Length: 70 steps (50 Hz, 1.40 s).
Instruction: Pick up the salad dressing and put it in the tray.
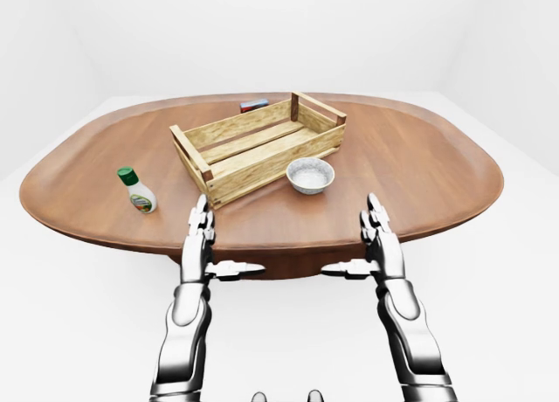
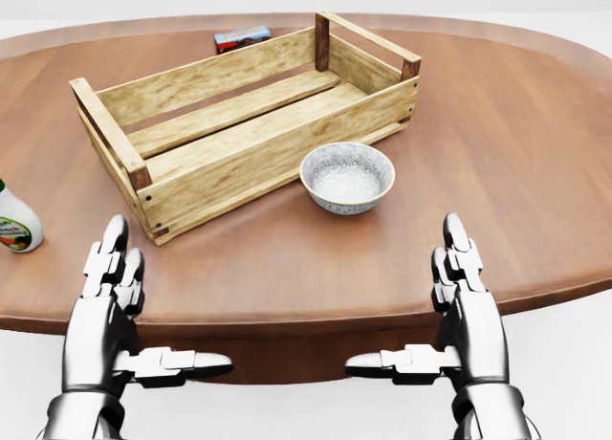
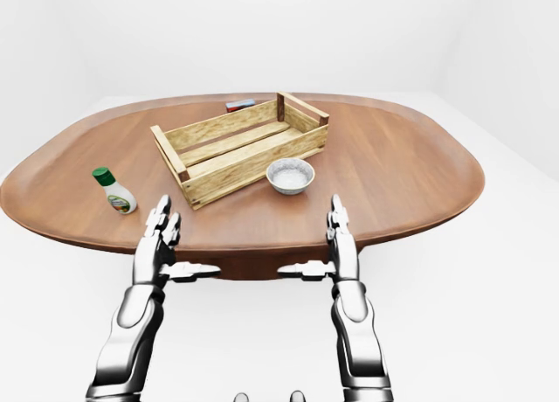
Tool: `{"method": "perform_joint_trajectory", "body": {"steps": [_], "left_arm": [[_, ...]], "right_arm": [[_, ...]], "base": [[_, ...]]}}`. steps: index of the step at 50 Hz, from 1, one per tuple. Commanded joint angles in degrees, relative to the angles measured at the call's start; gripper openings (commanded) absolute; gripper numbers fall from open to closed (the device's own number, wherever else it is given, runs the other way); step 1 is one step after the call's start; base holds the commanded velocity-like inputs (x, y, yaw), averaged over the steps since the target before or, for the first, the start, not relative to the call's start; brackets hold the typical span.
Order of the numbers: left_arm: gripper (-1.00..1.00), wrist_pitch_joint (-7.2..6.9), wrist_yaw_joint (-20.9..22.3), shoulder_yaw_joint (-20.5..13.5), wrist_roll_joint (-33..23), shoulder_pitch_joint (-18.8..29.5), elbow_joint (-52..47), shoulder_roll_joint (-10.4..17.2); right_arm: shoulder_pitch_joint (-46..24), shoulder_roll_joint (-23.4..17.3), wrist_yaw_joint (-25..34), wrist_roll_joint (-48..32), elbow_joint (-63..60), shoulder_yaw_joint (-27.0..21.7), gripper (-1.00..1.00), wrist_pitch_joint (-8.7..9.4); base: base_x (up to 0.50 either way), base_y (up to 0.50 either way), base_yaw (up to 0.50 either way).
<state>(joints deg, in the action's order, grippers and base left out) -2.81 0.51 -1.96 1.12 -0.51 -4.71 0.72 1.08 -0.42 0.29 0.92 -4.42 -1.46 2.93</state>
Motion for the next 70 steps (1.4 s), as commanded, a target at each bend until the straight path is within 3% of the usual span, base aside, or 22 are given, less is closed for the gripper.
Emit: {"method": "perform_joint_trajectory", "body": {"steps": [1, 6, 7, 10, 20, 24, 29, 31, 34, 46, 70], "left_arm": [[1.00, -2.19, 0.31, -5.93, 1.96, -1.42, -15.74, 2.36], [1.00, -2.19, 0.99, -8.79, 1.80, -0.62, -15.62, 2.90], [1.00, -2.19, 0.77, -10.31, 2.51, -0.08, -16.00, 3.36], [1.00, -2.19, 0.09, -12.97, 1.25, 0.51, -18.22, 5.19], [1.00, -2.19, 0.62, -23.22, 6.92, 2.10, -24.22, 8.46], [1.00, -2.19, -3.18, -29.91, 10.38, 4.00, -28.10, 10.85], [1.00, -2.19, -6.57, -33.77, 13.40, 4.44, -28.76, 12.96], [1.00, -2.19, -9.03, -37.13, 15.57, 4.94, -28.11, 14.11], [1.00, -2.19, -12.49, -39.20, 17.76, 5.01, -26.32, 15.23], [1.00, -2.19, -14.29, -38.92, 20.24, 3.97, -24.70, 16.35], [1.00, -2.19, -14.44, -38.79, 20.43, 3.79, -25.48, 16.18]], "right_arm": [[3.75, -1.36, 0.28, 1.25, -15.43, -3.54, 1.00, 2.07], [5.78, -1.95, 1.92, 0.13, -23.54, -6.83, 1.00, 2.07], [6.62, -1.68, 2.15, 1.81, -27.31, -9.77, 1.00, 2.07], [7.57, -1.26, 3.41, 1.59, -33.08, -12.36, 1.00, 2.07], [6.23, -0.68, 4.49, -1.42, -36.76, -14.23, 1.00, 2.07], [5.95, -0.56, 2.58, -5.05, -35.80, -14.60, 1.00, 2.07], [5.62, -0.66, 1.83, -6.98, -34.37, -13.89, 1.00, 2.07], [4.76, -2.98, 0.34, -16.38, -32.60, -10.76, 1.00, 2.07], [4.12, -1.83, 0.54, -17.32, -32.05, -11.39, 1.00, 2.07], [2.89, -2.17, -0.97, -22.49, -29.38, -10.43, 1.00, 2.07], [2.69, -2.41, 3.54, -25.44, -29.67, -7.56, 1.00, 2.07]], "base": [[0.00, 0.00, 0.00], [0.00, 0.00, 0.00], [0.00, 0.00, 0.00], [0.00, 0.00, 0.00], [0.00, 0.00, 0.00], [0.00, 0.00, 0.00], [0.02, 0.06, 0.00], [0.19, 0.50, 0.00], [0.19, 0.50, 0.00], [0.19, 0.50, 0.00], [0.32, 0.44, 0.00]]}}
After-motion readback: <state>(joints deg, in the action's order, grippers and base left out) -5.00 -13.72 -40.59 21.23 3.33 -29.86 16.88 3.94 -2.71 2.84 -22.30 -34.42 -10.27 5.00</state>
